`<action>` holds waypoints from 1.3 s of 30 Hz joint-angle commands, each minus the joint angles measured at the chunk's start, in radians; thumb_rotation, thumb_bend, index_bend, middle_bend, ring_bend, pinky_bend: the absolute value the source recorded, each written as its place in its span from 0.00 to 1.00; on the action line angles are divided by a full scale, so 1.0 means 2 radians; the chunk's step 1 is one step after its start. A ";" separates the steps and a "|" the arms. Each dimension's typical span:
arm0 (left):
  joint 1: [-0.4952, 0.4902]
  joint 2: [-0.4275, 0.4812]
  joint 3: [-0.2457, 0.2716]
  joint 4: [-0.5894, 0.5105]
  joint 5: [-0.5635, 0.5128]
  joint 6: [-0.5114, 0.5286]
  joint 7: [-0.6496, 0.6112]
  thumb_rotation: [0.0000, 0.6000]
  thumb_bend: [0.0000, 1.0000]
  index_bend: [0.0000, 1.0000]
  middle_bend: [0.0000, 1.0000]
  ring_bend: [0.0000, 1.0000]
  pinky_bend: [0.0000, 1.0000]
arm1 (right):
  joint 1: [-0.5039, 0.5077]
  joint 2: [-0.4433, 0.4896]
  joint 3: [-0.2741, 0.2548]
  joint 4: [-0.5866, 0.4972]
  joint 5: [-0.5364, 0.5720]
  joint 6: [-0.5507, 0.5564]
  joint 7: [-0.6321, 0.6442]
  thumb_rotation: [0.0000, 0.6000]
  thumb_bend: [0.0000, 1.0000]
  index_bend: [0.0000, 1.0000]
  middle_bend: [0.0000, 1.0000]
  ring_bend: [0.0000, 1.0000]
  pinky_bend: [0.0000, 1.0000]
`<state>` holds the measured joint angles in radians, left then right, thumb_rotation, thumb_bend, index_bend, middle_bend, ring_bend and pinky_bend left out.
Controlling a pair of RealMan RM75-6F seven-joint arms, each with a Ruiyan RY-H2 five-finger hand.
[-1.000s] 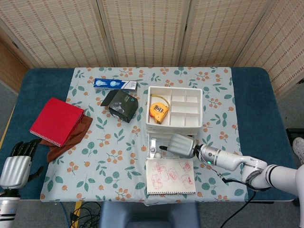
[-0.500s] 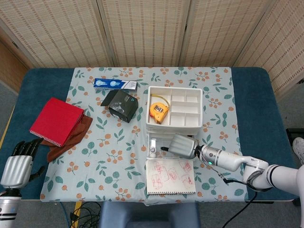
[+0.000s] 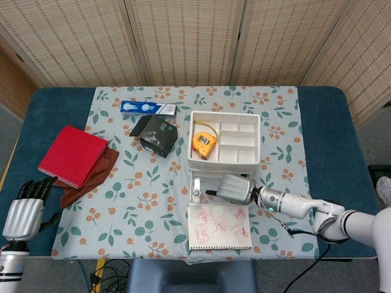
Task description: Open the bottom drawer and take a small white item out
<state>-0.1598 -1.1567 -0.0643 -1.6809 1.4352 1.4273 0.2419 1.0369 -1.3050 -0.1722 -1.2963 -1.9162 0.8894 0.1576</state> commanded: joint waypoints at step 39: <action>-0.009 -0.002 -0.001 -0.009 -0.006 -0.009 0.016 1.00 0.23 0.10 0.16 0.17 0.11 | 0.013 -0.035 -0.044 0.112 -0.040 0.087 0.119 1.00 0.22 0.28 0.84 1.00 0.98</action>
<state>-0.1774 -1.1609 -0.0657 -1.6994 1.4233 1.4100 0.2741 1.0635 -1.3758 -0.2592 -1.0728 -1.9977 1.0632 0.3963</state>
